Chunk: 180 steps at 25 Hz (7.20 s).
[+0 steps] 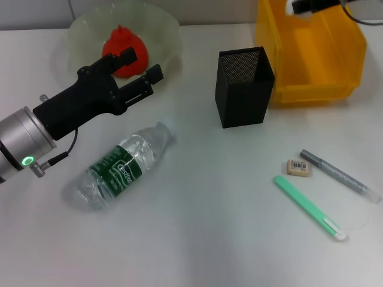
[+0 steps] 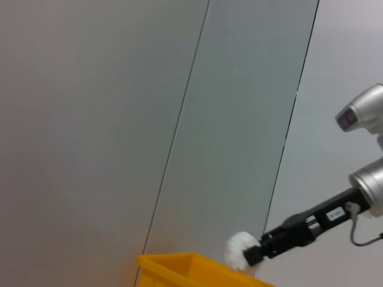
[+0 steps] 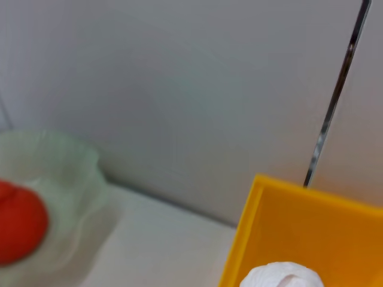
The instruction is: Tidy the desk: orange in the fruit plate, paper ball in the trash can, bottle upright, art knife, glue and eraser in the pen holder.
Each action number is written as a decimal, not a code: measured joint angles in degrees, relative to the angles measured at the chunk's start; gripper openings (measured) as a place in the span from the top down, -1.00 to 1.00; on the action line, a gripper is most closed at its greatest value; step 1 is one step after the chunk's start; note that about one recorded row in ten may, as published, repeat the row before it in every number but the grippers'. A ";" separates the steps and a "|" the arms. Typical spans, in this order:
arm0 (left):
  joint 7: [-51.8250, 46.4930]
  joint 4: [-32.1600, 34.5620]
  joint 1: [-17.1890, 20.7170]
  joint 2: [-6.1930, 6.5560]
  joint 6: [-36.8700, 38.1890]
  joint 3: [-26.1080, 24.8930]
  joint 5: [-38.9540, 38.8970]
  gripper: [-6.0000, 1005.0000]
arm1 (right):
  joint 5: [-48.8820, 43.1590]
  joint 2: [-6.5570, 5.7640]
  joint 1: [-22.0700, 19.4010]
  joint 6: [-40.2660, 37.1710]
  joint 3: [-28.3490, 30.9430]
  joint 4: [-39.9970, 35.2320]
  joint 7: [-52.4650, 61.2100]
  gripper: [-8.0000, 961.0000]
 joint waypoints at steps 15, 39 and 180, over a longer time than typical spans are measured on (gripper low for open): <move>-0.09 0.00 -0.01 -0.05 0.22 -0.10 -0.10 -0.54 | 3.89 0.04 -2.93 7.27 -0.05 5.27 -5.92 -0.57; -6.21 3.45 0.45 0.74 -3.67 0.64 5.99 -0.54 | 53.27 -8.59 -15.81 -35.30 23.77 36.40 -68.93 -0.60; -18.93 30.65 7.74 0.19 -14.66 -0.09 18.61 0.00 | 45.08 -7.13 -14.64 -33.58 23.85 36.62 -68.75 -0.60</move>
